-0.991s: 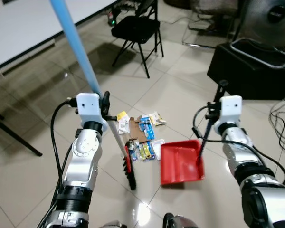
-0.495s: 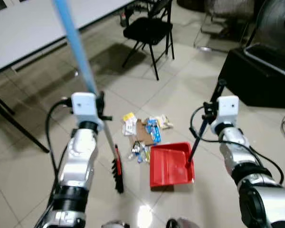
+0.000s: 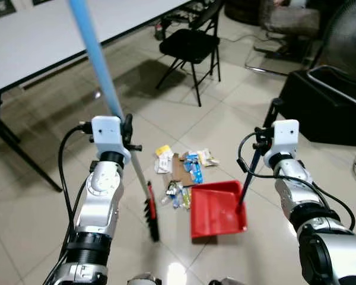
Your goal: Sweep floor
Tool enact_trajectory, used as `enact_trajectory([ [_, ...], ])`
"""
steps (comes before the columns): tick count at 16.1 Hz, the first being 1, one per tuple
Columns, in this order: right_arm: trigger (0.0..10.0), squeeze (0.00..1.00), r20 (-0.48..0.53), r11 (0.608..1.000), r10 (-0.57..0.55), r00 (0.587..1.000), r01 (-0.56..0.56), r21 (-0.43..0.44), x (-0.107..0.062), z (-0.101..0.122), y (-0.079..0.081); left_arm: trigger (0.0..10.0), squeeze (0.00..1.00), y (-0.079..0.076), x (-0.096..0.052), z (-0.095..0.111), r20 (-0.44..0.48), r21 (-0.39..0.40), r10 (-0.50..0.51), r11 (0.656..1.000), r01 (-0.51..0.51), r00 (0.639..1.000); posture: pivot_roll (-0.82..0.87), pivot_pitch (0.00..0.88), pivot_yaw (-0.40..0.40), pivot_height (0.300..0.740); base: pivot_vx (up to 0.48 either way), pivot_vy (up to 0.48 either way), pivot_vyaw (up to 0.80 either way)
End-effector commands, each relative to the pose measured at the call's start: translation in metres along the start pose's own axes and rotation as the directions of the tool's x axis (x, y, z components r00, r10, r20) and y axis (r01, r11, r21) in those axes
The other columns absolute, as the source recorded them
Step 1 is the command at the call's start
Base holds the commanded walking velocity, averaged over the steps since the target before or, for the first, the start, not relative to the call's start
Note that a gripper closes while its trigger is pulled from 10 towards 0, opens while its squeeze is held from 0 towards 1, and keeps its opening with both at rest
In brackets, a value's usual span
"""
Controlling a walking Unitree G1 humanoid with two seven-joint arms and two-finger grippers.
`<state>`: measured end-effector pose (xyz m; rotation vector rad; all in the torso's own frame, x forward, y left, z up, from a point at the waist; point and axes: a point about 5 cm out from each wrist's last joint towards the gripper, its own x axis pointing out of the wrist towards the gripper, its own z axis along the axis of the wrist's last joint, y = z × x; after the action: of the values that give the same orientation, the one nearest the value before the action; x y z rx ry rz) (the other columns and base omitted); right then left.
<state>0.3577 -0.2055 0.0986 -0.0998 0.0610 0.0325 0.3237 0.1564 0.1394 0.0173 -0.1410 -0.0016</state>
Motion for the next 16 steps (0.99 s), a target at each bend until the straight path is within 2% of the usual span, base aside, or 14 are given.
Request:
enact_trajectory([
  [1,10.0,0.0,0.068,1.0,-0.003,0.998,0.004,-0.008,0.0034,0.0137,-0.0024,10.0,0.0,0.0004,0.0043,0.0142,0.071,0.009,0.001,1.0,-0.002,0.997,-0.01,0.088,0.055,0.74,0.33,0.0,0.0],
  [9,10.0,0.0,0.066,1.0,-0.002,0.998,0.003,-0.009,0.0031,0.013,-0.0019,10.0,0.0,0.0012,0.0037,0.014,0.069,0.013,0.003,1.0,-0.004,0.998,-0.01,0.096,0.055,0.74,0.36,0.0,0.0],
  [16,10.0,0.0,0.075,1.0,-0.021,0.997,0.022,-0.013,0.0031,0.0161,-0.0094,10.0,0.0,0.0039,0.0057,0.022,0.097,0.029,0.008,1.0,-0.011,0.995,-0.01,0.104,0.051,0.74,0.365,0.0,0.0],
])
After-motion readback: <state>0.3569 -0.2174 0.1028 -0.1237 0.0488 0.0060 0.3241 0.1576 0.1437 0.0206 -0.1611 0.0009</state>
